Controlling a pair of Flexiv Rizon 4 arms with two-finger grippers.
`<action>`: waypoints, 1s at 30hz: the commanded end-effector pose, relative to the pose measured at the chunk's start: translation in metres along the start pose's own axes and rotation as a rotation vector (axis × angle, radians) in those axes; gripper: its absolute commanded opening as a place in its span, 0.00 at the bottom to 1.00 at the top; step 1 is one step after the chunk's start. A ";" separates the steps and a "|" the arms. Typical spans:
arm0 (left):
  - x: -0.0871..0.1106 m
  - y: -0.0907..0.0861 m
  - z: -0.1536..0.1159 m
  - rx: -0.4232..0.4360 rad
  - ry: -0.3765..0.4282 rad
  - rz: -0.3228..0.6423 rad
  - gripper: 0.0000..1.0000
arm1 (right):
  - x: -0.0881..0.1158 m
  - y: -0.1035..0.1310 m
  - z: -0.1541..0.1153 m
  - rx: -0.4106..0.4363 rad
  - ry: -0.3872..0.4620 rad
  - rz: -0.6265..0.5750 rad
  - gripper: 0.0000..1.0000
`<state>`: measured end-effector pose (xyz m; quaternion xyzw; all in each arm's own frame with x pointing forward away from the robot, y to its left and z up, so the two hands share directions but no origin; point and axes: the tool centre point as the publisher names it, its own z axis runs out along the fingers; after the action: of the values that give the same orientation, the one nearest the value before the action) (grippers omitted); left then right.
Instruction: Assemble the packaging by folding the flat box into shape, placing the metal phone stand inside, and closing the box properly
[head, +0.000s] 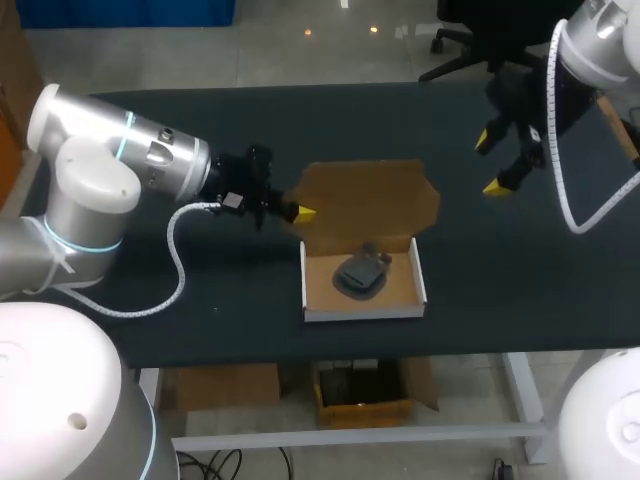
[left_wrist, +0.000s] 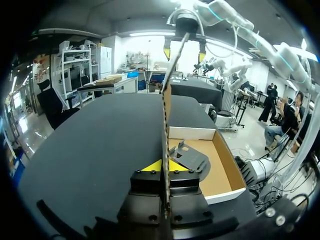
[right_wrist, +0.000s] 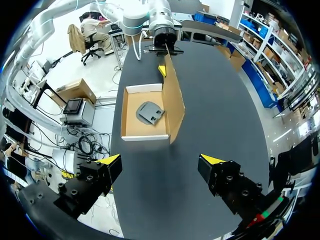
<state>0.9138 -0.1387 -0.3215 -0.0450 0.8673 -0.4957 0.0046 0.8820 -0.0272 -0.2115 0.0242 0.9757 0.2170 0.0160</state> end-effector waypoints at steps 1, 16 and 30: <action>-0.004 0.001 0.000 0.003 0.006 0.016 0.00 | -0.001 0.001 -0.001 0.004 0.007 -0.001 1.00; 0.000 0.003 0.000 -0.003 -0.008 0.088 0.00 | -0.003 0.007 -0.002 0.011 0.010 -0.003 1.00; 0.001 0.002 0.000 -0.003 -0.014 0.100 0.00 | -0.026 0.033 -0.016 0.045 -0.007 -0.030 1.00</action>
<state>0.9133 -0.1378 -0.3230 -0.0055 0.8695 -0.4926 0.0351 0.8997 -0.0130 -0.1899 0.0110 0.9784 0.2039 0.0313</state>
